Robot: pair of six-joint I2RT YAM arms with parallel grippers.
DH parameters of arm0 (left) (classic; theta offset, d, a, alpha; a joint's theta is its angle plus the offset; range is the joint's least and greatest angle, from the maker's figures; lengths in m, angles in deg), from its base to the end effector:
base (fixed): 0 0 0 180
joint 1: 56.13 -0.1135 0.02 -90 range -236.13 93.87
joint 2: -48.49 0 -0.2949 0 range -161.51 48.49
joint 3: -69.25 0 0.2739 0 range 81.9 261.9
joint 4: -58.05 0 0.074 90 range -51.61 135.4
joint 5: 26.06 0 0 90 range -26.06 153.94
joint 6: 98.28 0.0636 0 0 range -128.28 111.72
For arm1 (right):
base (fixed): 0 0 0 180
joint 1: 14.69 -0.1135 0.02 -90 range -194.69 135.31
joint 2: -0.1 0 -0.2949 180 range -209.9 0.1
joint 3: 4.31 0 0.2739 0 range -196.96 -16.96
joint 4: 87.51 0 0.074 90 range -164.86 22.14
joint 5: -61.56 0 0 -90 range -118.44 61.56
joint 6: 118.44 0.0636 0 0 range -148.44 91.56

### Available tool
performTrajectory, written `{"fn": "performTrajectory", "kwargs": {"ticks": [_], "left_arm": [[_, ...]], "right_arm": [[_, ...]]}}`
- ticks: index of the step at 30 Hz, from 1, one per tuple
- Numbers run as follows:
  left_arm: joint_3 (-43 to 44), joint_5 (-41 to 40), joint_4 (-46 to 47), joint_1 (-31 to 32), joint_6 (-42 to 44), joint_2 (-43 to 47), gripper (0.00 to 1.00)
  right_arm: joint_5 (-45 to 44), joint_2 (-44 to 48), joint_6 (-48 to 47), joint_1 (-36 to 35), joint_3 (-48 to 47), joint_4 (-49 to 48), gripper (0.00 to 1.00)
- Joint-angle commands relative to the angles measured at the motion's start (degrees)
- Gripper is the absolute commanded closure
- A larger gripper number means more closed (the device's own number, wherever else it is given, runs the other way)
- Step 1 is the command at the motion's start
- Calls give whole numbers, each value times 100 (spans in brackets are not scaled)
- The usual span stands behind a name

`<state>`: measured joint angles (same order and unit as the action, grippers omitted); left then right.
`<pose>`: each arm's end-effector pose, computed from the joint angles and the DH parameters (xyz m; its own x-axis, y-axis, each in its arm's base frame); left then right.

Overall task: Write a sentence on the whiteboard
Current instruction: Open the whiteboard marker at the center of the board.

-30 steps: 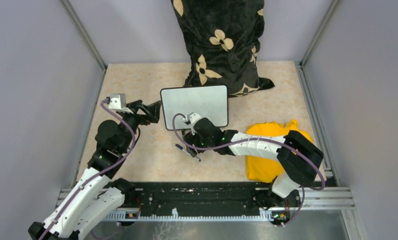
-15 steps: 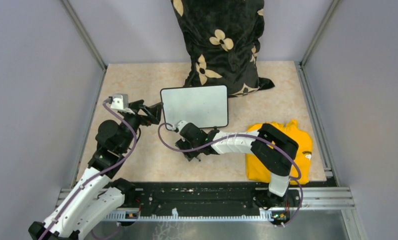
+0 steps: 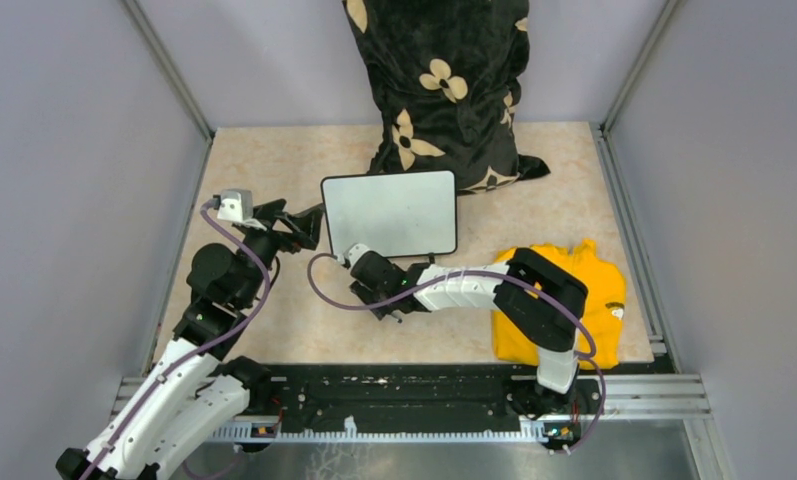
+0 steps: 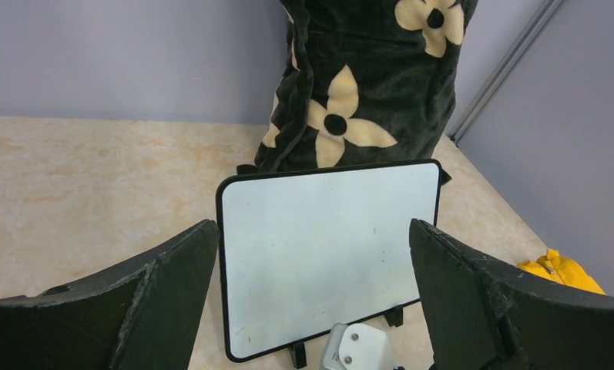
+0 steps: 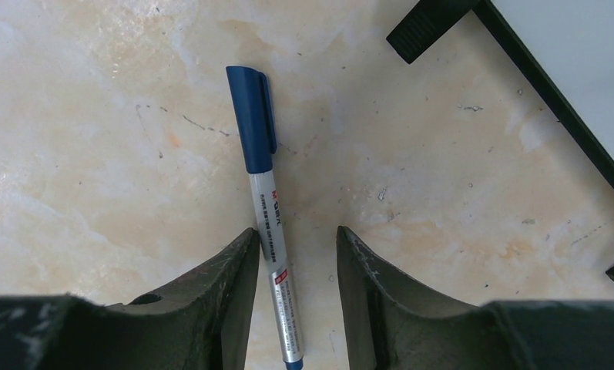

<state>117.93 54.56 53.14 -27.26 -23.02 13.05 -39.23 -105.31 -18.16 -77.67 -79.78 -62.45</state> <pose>0.1641 -0.0786 0.3670 0.0374 -0.3073 -0.9509 0.3564 0.8931 -0.2746 0.1987 0.3634 0.1493 -0.5136 -0.6213 -0.5917 -0.7466 0.6635 -0.0485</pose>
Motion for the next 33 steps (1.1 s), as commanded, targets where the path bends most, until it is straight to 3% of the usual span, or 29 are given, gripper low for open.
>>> {"fn": "performTrajectory", "kwargs": {"ticks": [1, 5, 15, 18, 26, 33], "left_arm": [[-34, -50, 139, 22, 50, 63, 1], [-46, -87, 134, 23, 51, 47, 1], [-77, -211, 137, 22, 59, 114, 1], [-84, -220, 138, 22, 59, 114, 1], [-114, -44, 254, 23, -102, 85, 1], [-134, 537, 505, 17, -695, -150, 1]], "right_arm": [[-377, -317, -117, -150, 94, 461, 60], [-470, -460, -19, -262, 201, 447, 67], [-363, -293, 369, -276, 592, 156, 99], [-431, 32, 455, -276, 693, 71, 100], [-727, 2084, 1045, -276, 1484, -339, 100], [-762, 4984, 1443, -276, 2773, -1336, 100]]}}
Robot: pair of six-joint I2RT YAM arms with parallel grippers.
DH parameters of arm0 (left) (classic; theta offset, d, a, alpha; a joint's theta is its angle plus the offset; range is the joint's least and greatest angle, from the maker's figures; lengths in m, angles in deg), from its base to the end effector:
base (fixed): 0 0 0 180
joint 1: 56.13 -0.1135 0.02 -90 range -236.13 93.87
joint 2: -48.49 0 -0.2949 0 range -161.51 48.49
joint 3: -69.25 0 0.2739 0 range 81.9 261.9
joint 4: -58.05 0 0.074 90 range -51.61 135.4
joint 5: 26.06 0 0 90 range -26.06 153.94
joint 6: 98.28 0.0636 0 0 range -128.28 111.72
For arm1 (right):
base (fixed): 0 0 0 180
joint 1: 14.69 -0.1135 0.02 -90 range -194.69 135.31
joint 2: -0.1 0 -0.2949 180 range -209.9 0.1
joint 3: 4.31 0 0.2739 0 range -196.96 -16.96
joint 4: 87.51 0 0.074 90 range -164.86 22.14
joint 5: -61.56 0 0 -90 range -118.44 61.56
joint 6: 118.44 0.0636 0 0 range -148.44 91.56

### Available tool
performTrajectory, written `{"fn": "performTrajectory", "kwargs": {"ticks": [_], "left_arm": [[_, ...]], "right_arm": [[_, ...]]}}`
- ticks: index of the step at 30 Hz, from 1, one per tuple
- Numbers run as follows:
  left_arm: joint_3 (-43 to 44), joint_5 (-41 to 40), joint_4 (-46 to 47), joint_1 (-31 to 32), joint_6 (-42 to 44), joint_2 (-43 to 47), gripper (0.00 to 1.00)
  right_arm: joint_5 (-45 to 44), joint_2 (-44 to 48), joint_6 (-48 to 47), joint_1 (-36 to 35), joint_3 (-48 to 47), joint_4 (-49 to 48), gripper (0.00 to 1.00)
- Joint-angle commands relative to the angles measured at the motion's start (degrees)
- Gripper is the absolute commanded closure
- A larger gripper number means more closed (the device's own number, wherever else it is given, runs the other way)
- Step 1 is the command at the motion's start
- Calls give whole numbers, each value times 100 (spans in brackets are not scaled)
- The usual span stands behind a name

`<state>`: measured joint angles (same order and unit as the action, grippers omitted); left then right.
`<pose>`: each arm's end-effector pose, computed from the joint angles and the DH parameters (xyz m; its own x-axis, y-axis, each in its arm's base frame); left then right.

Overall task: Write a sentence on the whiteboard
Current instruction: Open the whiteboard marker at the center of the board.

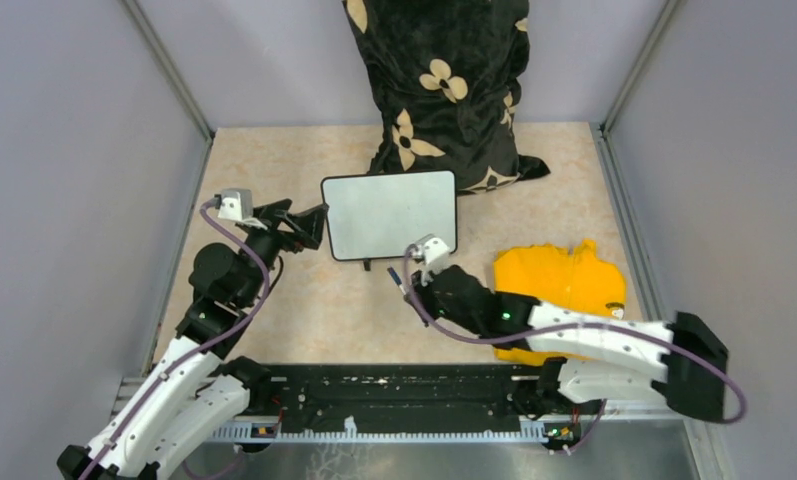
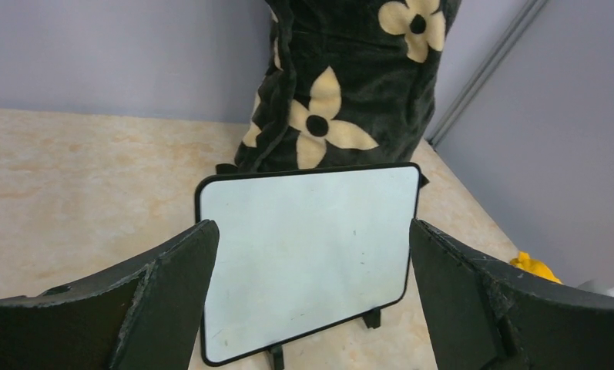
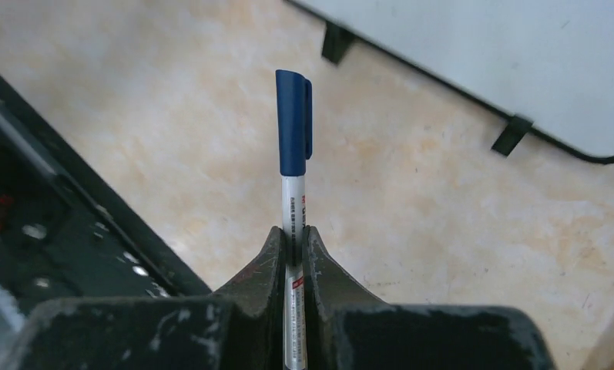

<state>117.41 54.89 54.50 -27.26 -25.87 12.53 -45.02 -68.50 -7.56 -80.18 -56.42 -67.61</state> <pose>0.1662 -0.0802 0.3651 0.0226 -0.3533 -0.9353 0.3645 0.8740 -0.3213 0.1342 0.2506 0.2303 -0.5068 -0.2882 -0.8125 -0.6380 0.7592 0.1287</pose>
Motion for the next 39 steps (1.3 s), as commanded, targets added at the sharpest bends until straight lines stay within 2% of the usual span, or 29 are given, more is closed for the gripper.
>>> {"fn": "performTrajectory", "kwargs": {"ticks": [1, 6, 10, 15, 22, 29, 39], "left_arm": [[-102, 732, 452, 22, -470, -122, 1], [-297, 2178, 1043, 27, -691, -208, 1], [-414, 2923, 1451, 27, -872, -236, 1], [-371, 3764, 1736, 39, -1121, -482, 1], [-325, 4790, 2043, 146, -1283, -863, 1], [-335, 5864, 2681, 266, -1674, -1556, 4], [-18, 6286, 2693, 269, -1982, -2169, 9]], "right_arm": [[-280, 1640, 442, -25, 594, -944, 100], [-826, 2860, 643, -23, 1365, -1703, 100], [-601, 3609, 570, -24, 2106, -2893, 100], [-83, 3998, 306, -25, 2434, -3416, 100], [345, 3770, 31, -25, 2757, -4452, 100], [814, 2976, 134, -25, 2906, -5699, 100], [1086, 2017, 101, -24, 2569, -6566, 100]]}}
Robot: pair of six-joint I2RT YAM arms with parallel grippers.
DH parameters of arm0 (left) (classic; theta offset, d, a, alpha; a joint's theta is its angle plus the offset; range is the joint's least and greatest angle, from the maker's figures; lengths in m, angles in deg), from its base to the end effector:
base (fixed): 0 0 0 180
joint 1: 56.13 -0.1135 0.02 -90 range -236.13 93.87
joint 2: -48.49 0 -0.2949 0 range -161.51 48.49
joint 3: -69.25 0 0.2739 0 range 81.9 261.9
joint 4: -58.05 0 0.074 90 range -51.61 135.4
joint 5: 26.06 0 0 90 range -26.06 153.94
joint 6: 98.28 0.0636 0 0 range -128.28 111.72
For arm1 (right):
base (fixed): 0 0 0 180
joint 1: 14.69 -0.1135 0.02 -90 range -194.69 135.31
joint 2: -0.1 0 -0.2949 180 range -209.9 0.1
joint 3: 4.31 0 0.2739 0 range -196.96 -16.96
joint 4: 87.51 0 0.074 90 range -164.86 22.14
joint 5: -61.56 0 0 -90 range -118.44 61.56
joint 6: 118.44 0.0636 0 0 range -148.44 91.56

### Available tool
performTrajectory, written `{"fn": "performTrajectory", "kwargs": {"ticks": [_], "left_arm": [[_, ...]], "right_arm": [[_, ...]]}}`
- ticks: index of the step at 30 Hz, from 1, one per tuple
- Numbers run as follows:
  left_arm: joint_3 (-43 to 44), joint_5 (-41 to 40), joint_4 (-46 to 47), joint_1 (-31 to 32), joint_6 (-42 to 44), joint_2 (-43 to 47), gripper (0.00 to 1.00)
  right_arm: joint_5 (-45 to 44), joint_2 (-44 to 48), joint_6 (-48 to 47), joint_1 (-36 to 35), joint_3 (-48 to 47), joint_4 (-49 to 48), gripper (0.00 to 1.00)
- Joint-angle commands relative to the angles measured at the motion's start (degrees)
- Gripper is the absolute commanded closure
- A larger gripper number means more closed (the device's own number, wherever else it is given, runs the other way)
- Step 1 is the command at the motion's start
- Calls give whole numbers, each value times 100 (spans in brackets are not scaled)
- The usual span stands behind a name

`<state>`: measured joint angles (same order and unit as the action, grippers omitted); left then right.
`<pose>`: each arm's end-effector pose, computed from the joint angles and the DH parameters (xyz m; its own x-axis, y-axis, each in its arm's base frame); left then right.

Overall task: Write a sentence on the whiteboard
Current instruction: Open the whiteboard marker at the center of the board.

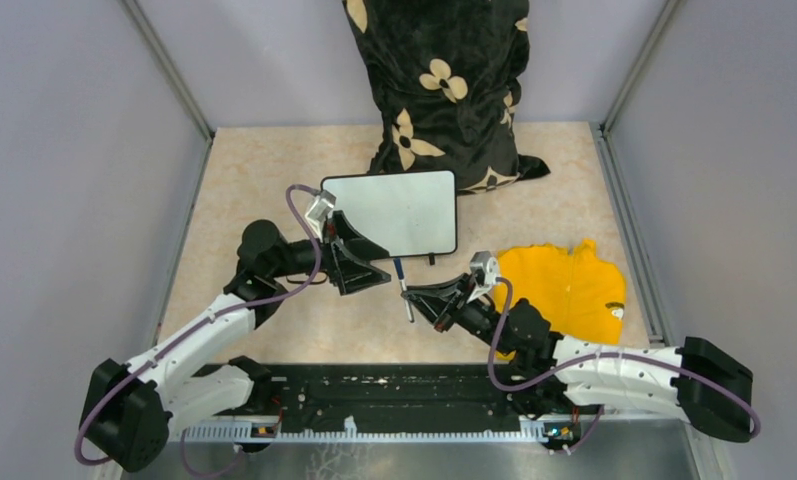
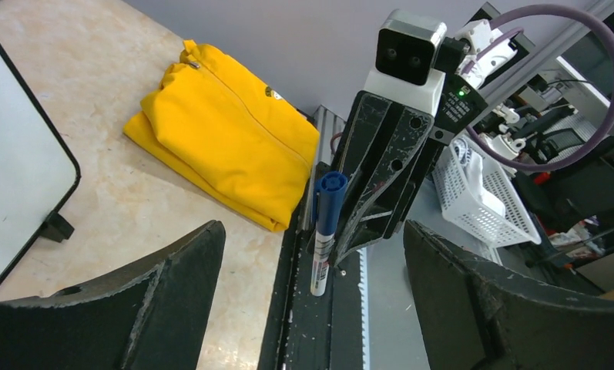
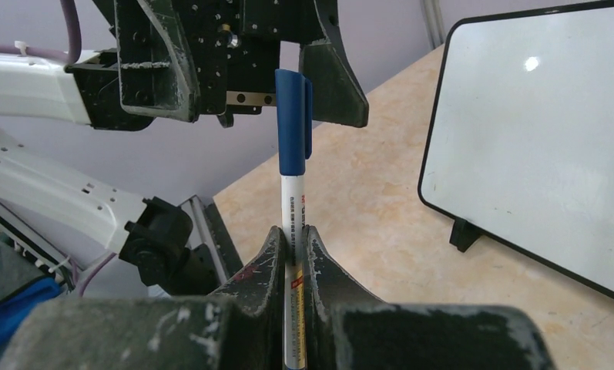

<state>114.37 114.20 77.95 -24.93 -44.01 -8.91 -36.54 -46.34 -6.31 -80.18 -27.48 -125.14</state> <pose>0.1820 -0.1674 0.3189 -0.4820 -0.1445 -0.8642 0.8643 0.0833 -0.4960 0.0916 0.1792 0.2530 -0.2227 0.4105 -0.8842 -0.8208 0.4105 0.3973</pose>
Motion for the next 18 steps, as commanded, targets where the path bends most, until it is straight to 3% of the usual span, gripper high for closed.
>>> {"fn": "performTrajectory", "kwargs": {"ticks": [1, 10, 18], "left_arm": [[263, 354, 373, 30, -194, -21, 9], [178, 200, 436, 35, -249, 60, 12], [164, 109, 473, 35, -342, 115, 25]], "right_arm": [[277, -272, -12, -25, -367, -842, 100], [467, -921, 80, -24, -560, -1417, 100], [594, -1139, 239, -25, -694, -1490, 100]]}}
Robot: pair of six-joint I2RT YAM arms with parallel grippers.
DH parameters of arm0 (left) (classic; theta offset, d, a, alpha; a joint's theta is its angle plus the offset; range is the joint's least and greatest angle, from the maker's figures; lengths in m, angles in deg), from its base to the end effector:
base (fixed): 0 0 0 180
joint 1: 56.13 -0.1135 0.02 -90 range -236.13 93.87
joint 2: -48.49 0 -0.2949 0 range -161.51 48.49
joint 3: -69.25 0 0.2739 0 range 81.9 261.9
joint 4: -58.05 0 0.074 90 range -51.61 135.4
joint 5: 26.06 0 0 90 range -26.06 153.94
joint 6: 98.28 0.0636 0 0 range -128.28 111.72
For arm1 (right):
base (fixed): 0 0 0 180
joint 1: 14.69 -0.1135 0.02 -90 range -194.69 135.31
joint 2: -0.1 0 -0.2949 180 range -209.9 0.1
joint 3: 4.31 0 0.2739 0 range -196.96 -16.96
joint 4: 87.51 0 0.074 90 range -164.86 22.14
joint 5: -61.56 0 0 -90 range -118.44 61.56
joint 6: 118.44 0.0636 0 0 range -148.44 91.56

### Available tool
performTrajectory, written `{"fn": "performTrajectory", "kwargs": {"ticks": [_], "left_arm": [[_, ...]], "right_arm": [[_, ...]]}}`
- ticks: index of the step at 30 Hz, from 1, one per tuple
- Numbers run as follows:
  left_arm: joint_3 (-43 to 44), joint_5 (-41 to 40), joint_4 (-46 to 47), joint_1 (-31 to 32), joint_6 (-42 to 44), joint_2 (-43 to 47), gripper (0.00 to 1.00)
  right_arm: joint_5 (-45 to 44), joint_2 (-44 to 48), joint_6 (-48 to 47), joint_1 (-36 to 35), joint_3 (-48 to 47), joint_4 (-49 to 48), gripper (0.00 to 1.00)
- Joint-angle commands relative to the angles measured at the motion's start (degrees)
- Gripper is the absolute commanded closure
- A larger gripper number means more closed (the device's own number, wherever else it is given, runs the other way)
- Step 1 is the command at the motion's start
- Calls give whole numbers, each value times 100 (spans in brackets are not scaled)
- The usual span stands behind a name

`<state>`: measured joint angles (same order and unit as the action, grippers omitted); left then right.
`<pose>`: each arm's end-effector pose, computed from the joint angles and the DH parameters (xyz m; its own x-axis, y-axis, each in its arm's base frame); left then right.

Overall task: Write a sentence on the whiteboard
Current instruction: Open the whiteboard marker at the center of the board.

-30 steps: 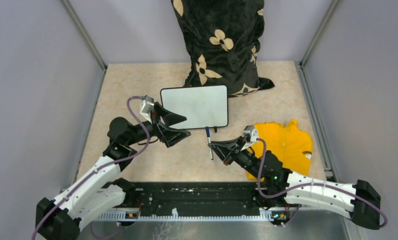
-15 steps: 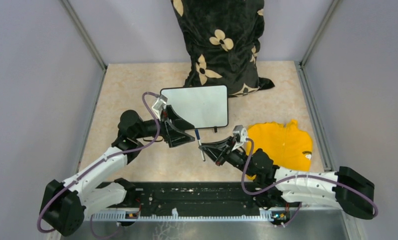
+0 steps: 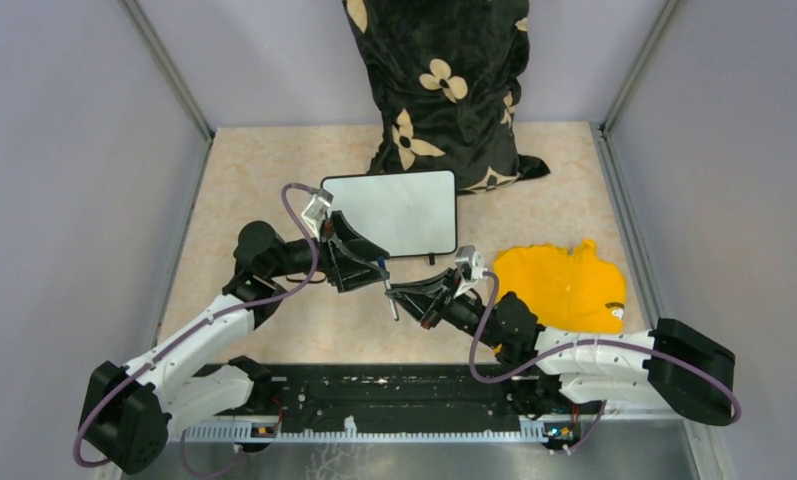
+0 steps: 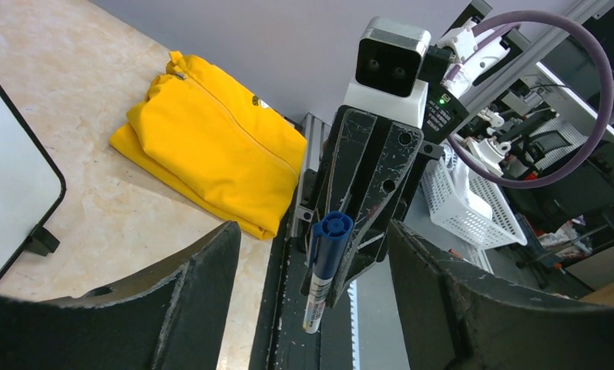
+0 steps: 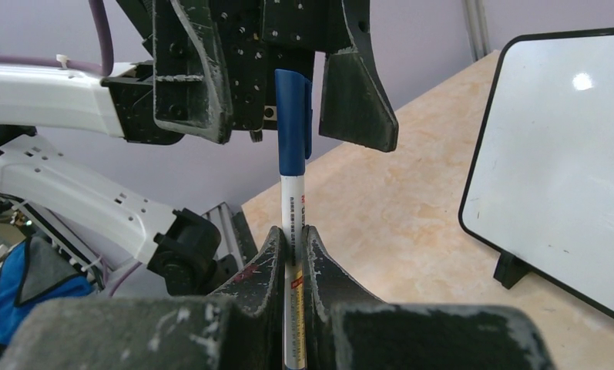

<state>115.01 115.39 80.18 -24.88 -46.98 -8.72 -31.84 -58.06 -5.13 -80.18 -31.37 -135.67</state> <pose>0.1797 -0.1672 0.3281 -0.4893 -0.1589 -0.8575 0.8641 0.0445 -0.5013 0.0990 0.2081 0.2629 -0.2383 0.4294 -0.8711 -0.8607 0.3221 0.3943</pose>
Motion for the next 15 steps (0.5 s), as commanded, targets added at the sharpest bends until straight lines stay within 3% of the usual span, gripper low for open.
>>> {"fn": "performTrajectory", "kwargs": {"ticks": [1, 5, 15], "left_arm": [[92, -9, 259, 29, -44, 114, 27], [90, 48, 324, 28, -87, 118, 45], [82, 102, 392, 40, -124, 129, 67]], "right_arm": [[116, 51, 128, -25, -309, -377, 100], [74, 122, 130, -26, -303, -257, 100], [41, 155, 118, -25, -281, -158, 100]]}}
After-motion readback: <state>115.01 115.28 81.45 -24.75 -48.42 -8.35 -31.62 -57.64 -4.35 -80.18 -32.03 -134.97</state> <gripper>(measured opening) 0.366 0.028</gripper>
